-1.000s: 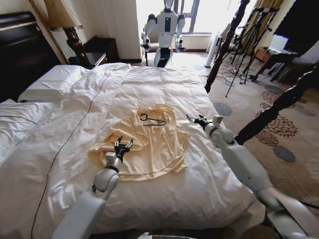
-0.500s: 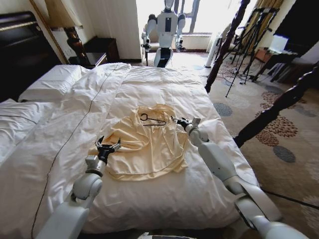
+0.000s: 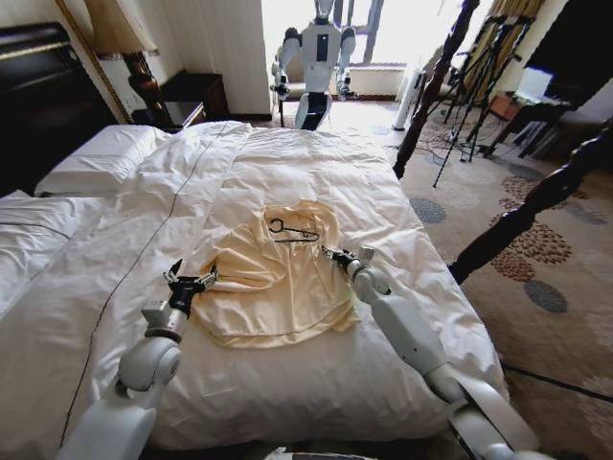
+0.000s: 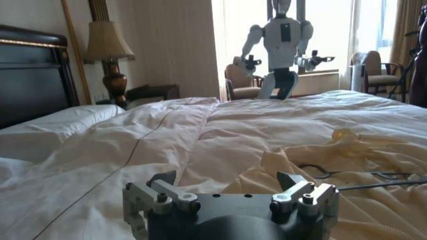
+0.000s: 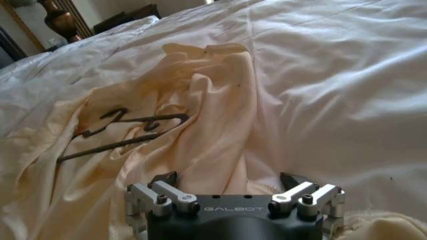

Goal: Pick up the clothes from the bed and hang them on the clothes hanger.

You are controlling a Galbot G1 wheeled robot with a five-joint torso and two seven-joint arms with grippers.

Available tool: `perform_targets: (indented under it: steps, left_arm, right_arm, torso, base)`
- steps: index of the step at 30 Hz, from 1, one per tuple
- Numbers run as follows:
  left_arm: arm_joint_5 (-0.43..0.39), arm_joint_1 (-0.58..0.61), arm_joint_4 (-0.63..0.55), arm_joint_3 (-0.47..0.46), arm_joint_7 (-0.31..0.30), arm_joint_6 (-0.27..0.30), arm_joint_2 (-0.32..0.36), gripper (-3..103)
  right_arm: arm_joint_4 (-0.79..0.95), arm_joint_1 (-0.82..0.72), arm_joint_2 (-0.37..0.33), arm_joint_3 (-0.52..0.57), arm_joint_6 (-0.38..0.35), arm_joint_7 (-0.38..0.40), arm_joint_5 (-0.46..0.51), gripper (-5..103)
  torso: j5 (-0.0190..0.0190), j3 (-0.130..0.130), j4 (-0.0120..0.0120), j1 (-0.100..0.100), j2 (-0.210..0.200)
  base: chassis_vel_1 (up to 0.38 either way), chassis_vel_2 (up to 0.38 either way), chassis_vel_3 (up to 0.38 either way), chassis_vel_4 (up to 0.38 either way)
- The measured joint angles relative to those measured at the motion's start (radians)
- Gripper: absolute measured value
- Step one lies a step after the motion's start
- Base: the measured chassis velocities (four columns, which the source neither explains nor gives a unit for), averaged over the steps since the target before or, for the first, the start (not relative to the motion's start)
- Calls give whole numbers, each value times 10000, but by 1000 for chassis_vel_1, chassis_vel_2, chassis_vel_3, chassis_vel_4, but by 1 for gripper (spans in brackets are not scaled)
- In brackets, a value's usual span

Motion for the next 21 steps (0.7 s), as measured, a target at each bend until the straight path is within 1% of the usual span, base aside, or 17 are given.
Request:
perform_targets:
  steps: [4, 8, 9, 11, 12, 13, 15, 19, 21]
  left_arm:
    - [-44, -30, 27, -5, 4, 0, 42, 100]
    - [-126, -82, 49, 31, 7, 1, 119, 100]
    - [-126, -82, 49, 31, 7, 1, 119, 100]
    - [-148, -77, 49, 30, 8, -1, 121, 100]
    - [-163, -68, 44, 12, 10, -3, 126, 100]
    - [-163, -68, 44, 12, 10, -3, 126, 100]
    - [-200, -37, 16, -95, 13, -18, 159, 100]
    - [-277, 38, -84, -277, 25, -23, 197, 100]
    - [-296, 76, -127, -343, 29, -23, 198, 100]
  right_arm:
    - [417, -247, -163, -88, -38, 191, -135, 100]
    - [1528, -835, -586, -143, -235, 787, -146, 100]
    - [1528, -835, -586, -143, -235, 787, -146, 100]
    - [1918, -1067, -765, -90, -340, 1068, -130, 100]
    - [2126, -1166, -866, -60, -410, 1253, -64, 100]
    - [2126, -1166, -866, -60, -410, 1253, -64, 100]
    - [2600, -1374, -1066, -5, -661, 1610, 337, 100]
    - [3087, -1558, -1216, 35, -842, 1868, 585, 100]
    - [3202, -1604, -1255, 55, -857, 1936, 523, 100]
  torso:
    - [2, 0, 2, 0, 0]
    - [1, 0, 1, 2, 0]
    - [1, 0, 1, 2, 0]
    - [1, 0, 1, 1, 0]
    - [1, 0, 1, 1, 0]
    - [1, 0, 1, 1, 0]
    - [1, 0, 0, 2, 0]
    - [1, 0, 1, 1, 0]
    - [2, 0, 2, 1, 0]
  base:
    - [0, 0, 0, 0]
    - [0, 0, 0, 0]
    - [0, 0, 0, 0]
    - [0, 0, 0, 0]
    - [0, 0, 0, 0]
    - [0, 0, 0, 0]
    - [0, 0, 0, 0]
    - [0, 0, 0, 0]
    - [0, 0, 0, 0]
